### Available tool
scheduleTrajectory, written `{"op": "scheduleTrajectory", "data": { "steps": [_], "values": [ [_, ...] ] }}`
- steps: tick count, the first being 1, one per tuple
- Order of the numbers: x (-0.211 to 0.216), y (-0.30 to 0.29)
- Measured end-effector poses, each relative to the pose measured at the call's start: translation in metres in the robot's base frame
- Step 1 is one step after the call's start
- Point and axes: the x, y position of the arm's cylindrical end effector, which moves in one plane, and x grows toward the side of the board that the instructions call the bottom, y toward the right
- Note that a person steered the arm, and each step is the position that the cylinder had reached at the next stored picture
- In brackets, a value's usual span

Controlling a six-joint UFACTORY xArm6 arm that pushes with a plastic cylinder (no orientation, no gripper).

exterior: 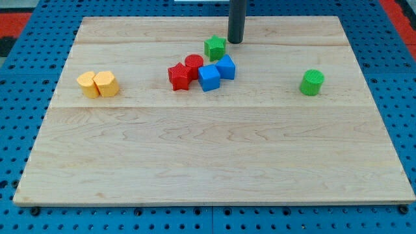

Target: Push green circle to the blue triangle

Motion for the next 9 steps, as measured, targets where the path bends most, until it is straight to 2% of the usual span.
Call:
{"op": "scheduleTrajectory", "data": {
  "steps": [2,3,4,5,6,8,9],
  "values": [
    [0.033,-0.040],
    [0.034,-0.021],
    [0.034,0.067],
    [0.092,0.164],
    [0.134,0.184],
    [0.085,0.107],
    [0.123,0.148]
  ]
}}
